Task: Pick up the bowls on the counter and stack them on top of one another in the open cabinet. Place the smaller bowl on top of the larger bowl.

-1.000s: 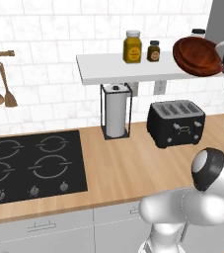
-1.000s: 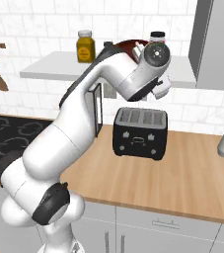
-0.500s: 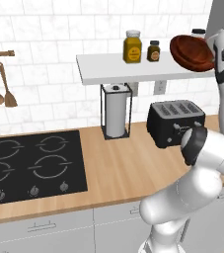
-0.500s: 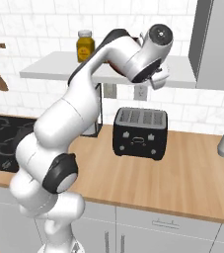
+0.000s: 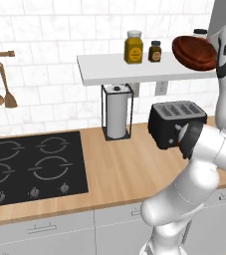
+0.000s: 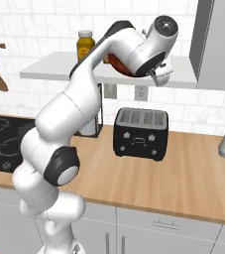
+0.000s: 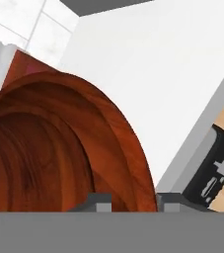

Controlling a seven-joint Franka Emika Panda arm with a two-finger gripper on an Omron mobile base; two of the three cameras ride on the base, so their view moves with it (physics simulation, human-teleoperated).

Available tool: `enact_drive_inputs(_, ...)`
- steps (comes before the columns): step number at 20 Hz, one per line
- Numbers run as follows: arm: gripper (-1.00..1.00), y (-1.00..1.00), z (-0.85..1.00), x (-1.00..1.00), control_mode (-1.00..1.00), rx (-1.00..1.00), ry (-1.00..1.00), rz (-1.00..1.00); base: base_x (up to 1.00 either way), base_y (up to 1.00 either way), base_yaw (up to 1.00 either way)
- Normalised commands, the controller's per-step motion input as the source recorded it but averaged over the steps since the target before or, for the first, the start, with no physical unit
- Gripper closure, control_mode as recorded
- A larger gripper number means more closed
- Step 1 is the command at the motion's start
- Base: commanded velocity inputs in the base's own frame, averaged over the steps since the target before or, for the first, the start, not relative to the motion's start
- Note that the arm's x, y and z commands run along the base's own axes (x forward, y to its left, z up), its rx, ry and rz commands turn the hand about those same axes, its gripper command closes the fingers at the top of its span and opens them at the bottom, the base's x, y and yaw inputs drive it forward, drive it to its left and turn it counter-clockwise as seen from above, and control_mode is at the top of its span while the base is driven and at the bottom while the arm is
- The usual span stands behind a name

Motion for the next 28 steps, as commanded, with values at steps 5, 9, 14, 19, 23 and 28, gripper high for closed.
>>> enact_drive_inputs(5,1.00,0.56,0.53,0.03,-1.00,-0.14,-0.05,0.00,0.00,0.00,0.00)
enact_drive_inputs(9,1.00,0.54,0.13,0.06,-1.00,-0.14,-0.01,0.00,0.00,0.00,0.00)
enact_drive_inputs(14,1.00,0.32,-0.28,0.25,-1.00,-0.18,-0.05,0.00,0.00,0.00,0.00)
enact_drive_inputs(19,1.00,0.24,-0.57,0.27,-1.00,-0.16,-0.08,0.00,0.00,0.00,0.00)
enact_drive_inputs(23,1.00,0.21,-0.56,0.52,-1.00,-0.12,-0.06,0.00,0.00,0.00,0.00)
enact_drive_inputs(28,-1.00,0.36,-0.23,0.85,-1.00,-0.06,0.00,0.00,0.00,0.00,0.00)
